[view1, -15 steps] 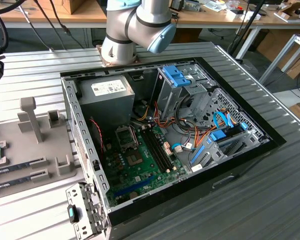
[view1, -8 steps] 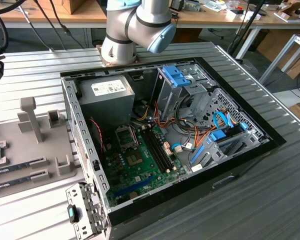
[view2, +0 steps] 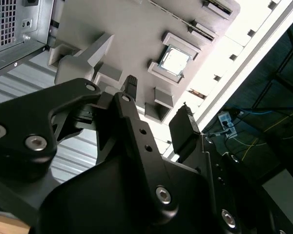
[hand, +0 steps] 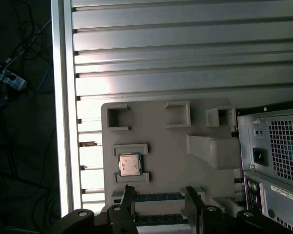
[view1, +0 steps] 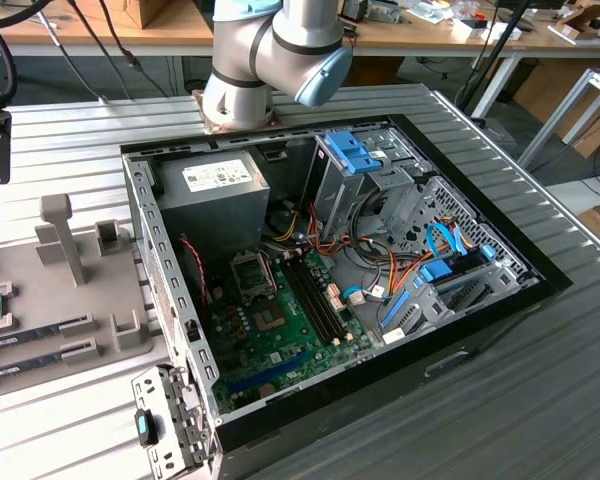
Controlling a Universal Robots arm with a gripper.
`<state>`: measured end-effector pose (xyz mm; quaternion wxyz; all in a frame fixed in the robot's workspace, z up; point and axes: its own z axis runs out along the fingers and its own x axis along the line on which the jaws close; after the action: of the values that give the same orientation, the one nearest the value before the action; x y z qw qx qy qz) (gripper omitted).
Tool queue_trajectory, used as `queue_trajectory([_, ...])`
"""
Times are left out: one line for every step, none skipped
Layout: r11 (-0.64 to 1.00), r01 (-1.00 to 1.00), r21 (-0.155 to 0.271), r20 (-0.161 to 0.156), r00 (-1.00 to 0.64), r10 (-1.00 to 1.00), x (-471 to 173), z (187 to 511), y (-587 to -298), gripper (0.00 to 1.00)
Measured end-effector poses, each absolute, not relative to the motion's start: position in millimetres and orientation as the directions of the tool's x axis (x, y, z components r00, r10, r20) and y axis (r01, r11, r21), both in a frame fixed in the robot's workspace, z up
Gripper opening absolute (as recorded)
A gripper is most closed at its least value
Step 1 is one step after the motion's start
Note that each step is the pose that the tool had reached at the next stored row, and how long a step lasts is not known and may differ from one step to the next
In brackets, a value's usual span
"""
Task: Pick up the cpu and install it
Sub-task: 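Pick up the cpu and move it towards the insertion slot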
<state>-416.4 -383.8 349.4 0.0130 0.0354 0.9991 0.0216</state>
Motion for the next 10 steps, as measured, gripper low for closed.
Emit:
queue_trajectory([0.997, 0.070, 0.044, -0.024, -0.997, 0.071, -416.4, 349.4, -383.8, 0.54])
queue_trajectory([0.997, 0.070, 0.044, -0.024, -0.997, 0.071, -416.4, 349.4, -383.8, 0.54])
queue_trajectory([0.997, 0.070, 0.044, -0.024, -0.997, 0.071, -416.4, 349.3, -383.8, 0.54])
queue_trajectory([0.997, 0.070, 0.044, -0.025, -0.997, 0.071, -416.4, 349.1, -383.8, 0.54])
queue_trajectory([0.997, 0.070, 0.045, -0.025, -0.997, 0.071, -416.4, 348.7, -383.8, 0.54])
queue_trajectory([0.997, 0.070, 0.045, -0.024, -0.997, 0.071, -416.5, 348.5, -383.9, 0.54])
queue_trajectory([0.997, 0.070, 0.045, -0.024, -0.997, 0.071, -416.6, 348.2, -383.9, 0.54])
queue_trajectory([0.997, 0.070, 0.045, -0.024, -0.997, 0.071, -416.6, 348.2, -383.9, 0.54])
queue_trajectory([0.997, 0.070, 0.045, -0.024, -0.997, 0.071, -416.6, 348.1, -383.9, 0.54])
queue_trajectory([0.997, 0.070, 0.045, -0.024, -0.997, 0.071, -416.7, 347.9, -384.0, 0.54])
